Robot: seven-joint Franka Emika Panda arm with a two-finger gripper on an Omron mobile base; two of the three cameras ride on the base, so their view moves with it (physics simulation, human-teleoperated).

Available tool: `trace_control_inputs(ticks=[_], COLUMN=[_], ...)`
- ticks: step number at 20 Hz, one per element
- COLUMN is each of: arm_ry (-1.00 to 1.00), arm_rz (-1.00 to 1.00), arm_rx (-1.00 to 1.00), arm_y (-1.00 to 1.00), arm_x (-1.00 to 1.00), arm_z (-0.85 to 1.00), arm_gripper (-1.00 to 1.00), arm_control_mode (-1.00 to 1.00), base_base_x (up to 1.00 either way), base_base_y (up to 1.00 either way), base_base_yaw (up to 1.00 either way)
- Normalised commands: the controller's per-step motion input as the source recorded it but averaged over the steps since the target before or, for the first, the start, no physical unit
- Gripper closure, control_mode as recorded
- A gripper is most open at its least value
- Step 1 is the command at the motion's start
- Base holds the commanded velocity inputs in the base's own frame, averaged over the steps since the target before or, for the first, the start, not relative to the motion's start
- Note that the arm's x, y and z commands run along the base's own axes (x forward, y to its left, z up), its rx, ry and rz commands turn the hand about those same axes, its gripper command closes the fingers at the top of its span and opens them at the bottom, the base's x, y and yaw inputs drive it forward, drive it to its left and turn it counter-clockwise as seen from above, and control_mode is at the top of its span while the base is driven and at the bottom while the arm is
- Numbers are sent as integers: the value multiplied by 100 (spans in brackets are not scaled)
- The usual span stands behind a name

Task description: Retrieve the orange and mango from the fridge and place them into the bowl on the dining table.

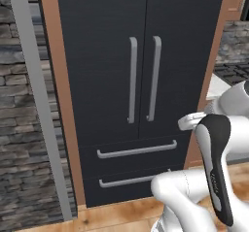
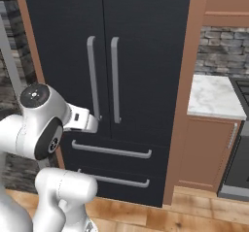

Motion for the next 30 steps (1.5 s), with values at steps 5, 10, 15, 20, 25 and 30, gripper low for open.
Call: trace_control_inputs(ticks=[5,10,15,20,25,30], arm_ry=[-1,0,-4,-7,-1,0], arm_rz=[-8,-4,0,0,0,0], arm_rx=[1,0,0,0,0,0], arm_y=[-15,0,-8,-18,-14,-1], arm_x=[69,100,87,56,54,70], arm_z=[24,24,3,0,0,0], arm_gripper=[-100,-100,-100,-100,-100,-100], arm_control_mode=[-100,-100,-100,-100,-100,-100], base_base_x=[0,0,0,0,0,0], base_base_y=[0,0,0,0,0,0], base_base_yaw=[0,0,0,0,0,0])
